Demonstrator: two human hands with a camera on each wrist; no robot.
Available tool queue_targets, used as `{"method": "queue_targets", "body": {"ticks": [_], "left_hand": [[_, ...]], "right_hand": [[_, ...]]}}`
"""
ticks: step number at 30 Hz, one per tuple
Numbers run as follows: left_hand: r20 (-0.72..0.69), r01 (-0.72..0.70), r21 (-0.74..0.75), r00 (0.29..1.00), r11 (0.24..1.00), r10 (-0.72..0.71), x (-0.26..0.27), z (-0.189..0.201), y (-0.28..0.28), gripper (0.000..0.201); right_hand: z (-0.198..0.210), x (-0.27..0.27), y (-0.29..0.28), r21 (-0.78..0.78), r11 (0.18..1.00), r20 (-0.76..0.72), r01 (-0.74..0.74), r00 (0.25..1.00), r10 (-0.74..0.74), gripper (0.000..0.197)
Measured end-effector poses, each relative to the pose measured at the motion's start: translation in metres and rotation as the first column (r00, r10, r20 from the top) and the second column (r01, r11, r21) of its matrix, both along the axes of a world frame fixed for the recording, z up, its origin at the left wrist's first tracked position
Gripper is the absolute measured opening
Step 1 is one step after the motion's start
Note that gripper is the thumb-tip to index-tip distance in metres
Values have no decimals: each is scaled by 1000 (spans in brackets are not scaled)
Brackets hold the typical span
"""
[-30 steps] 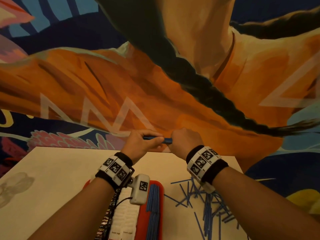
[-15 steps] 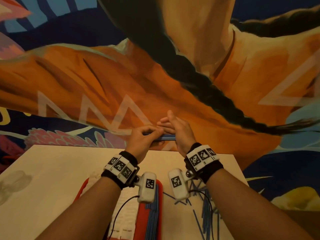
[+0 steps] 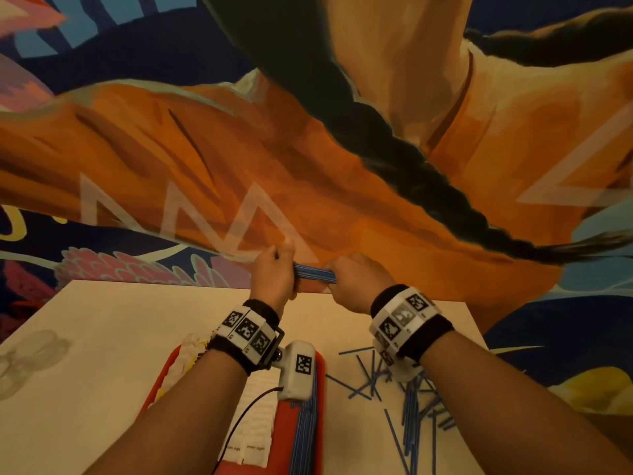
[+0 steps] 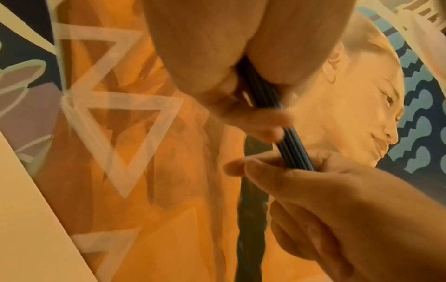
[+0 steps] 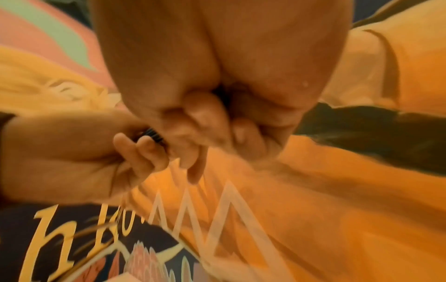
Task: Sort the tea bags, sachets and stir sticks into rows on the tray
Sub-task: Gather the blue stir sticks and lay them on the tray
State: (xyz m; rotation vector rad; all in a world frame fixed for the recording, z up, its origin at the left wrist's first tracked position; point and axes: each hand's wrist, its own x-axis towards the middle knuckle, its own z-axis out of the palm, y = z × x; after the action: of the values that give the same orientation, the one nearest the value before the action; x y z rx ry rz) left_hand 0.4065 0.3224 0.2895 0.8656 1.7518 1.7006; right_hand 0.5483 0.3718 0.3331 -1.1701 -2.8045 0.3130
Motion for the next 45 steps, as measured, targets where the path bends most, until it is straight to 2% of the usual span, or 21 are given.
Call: {"method": "queue_targets", "body": {"ticks": [2,3,5,9,11,13,14,16,20,24,28,31,33,35,38,41,45], "left_hand": [[0,-43,-48,999,998,43,-3,-5,4,29],[-16,-47,-49,999,998,46,-5,-6,5,27],[-68,-30,-39,997,999,27,-6,-8,5,24],[-120,-32,-37,992,999,28,-3,-13,0,28],[-43,-55,-33,998,998,53,-3,-19,-5,30],[161,-40,-23,986,999,43,-1,-24,-13,28],[250,-17,-38,968,999,26,0,-30,-18,33],[341,70,-102,940,992,-31,3,-43,-27,45],[428,267,-117,883,957,-194,12,-78,-36,25],[537,264,-125,829,956,-158,14,-110,-40,13],[473,255,-338,878,906,-71,16,-148,-43,13],[478,255,-445,878,859,-13,15,-178,-47,15],[480,280,-501,877,819,-7,11,-196,-51,11],[388,289,-596,920,749,-47,4,-218,-53,14],[172,274,-774,959,571,-227,-5,-249,-59,16],[32,214,-903,898,372,-440,-5,-272,-62,31],[18,172,-957,839,234,-544,6,-290,-62,33]], "right_hand": [[-9,-2,-5,94,996,18,-9,1000,7,19],[-13,-3,-6,93,996,23,8,1000,-11,19],[-21,-4,-9,31,998,10,60,998,-61,15],[-38,-7,-11,-40,990,56,133,990,-131,21],[-47,-9,-15,-47,989,62,138,989,-135,21],[-57,-11,-18,-81,984,36,159,987,-157,22],[-64,-12,-19,-118,975,13,188,982,-188,24],[-79,-14,-21,-218,942,-27,257,963,-269,28],[-114,-17,-29,-343,886,7,314,943,-331,45],[-155,-23,-40,-446,839,49,312,944,-325,46],[-198,-23,-57,-557,766,74,321,938,-339,53],[-228,-23,-73,-664,692,73,285,945,-318,63],[-248,-20,-81,-720,650,77,244,958,-275,71],[-260,-13,-87,-753,616,116,232,968,-222,71],[-278,4,-92,-780,565,219,271,963,-160,69],[-294,16,-96,-774,538,282,333,943,-178,68],[-309,25,-100,-775,510,300,374,927,-224,46]]}}
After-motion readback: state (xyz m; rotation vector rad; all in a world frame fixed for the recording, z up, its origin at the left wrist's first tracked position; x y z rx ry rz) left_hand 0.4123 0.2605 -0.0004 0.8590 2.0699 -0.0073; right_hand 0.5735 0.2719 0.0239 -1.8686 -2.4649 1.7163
